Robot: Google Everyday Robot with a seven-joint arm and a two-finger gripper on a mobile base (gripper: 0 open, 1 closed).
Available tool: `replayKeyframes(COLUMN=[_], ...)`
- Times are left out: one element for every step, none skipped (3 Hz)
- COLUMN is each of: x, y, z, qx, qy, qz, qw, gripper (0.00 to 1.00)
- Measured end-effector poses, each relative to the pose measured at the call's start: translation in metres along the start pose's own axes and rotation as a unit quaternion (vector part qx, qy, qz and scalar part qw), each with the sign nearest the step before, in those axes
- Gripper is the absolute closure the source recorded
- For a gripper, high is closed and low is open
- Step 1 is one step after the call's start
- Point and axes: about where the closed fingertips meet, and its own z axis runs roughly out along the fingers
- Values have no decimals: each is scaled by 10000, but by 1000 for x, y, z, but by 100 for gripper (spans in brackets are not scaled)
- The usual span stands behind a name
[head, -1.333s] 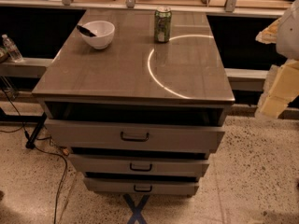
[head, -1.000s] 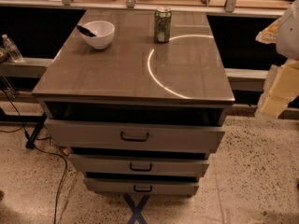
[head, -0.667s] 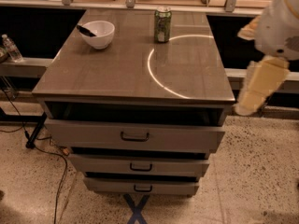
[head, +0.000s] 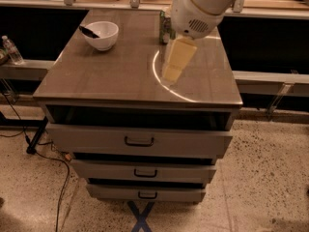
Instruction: Pick rxbar chocolate from white bowl and place on counter
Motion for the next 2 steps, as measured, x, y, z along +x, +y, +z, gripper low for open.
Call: replayKeyframes(x=[-71, -71], y=[-25, -25], z=[24, 24], qx=[123, 123], qy=[-548, -548], qz=[-193, -193], qw=[9982, 9982], gripper=[0, 0])
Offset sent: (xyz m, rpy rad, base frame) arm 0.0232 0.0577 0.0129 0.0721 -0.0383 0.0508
